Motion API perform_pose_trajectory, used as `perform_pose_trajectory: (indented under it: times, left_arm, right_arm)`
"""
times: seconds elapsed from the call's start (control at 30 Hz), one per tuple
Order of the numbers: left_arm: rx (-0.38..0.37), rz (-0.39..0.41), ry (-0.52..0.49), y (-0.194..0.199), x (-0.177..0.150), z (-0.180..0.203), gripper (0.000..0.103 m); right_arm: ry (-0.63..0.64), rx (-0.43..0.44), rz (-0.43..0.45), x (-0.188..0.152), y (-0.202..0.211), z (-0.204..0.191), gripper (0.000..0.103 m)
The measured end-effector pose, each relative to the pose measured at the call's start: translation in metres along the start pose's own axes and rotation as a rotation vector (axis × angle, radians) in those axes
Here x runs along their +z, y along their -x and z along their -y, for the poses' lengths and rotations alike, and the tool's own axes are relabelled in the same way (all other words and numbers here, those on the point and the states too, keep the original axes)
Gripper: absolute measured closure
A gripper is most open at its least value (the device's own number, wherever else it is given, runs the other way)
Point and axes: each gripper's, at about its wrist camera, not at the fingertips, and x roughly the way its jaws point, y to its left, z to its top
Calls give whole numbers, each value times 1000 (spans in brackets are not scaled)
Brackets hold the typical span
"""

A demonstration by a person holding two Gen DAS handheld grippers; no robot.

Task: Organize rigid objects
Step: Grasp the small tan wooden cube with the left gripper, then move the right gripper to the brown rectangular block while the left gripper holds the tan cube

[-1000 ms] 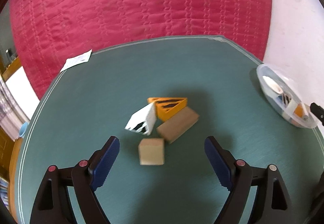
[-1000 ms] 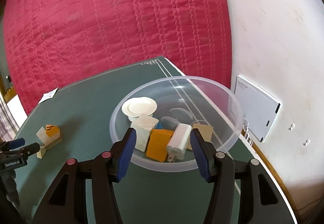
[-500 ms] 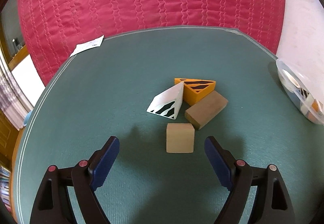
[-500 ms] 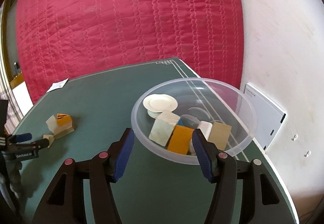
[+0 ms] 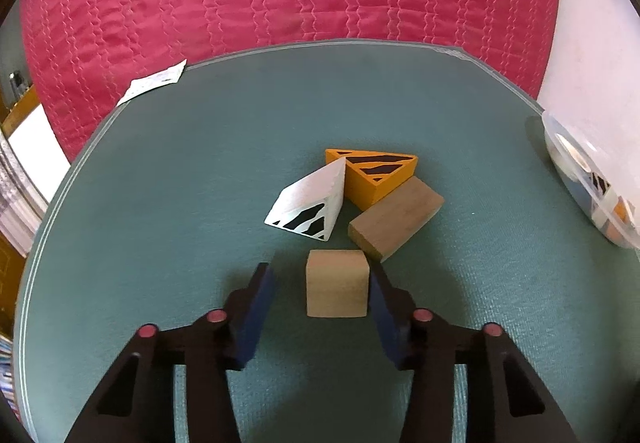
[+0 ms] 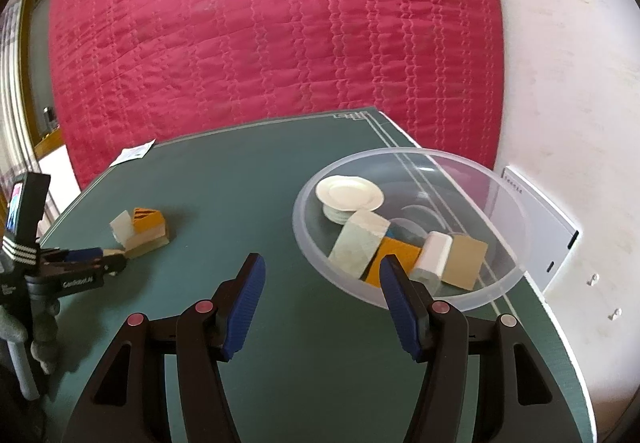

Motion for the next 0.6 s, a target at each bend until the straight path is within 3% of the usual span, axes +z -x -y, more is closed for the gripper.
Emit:
perform_pose_trajectory:
  times: [0.1, 0.6]
  left_arm:
    - [-22, 7, -12, 3, -3, 3, 72]
    - [-33, 49, 20, 22, -6, -10, 72]
  right_arm:
    - [12, 13, -6, -2, 0, -4, 42]
    - [58, 127, -104, -10, -12, -35, 42]
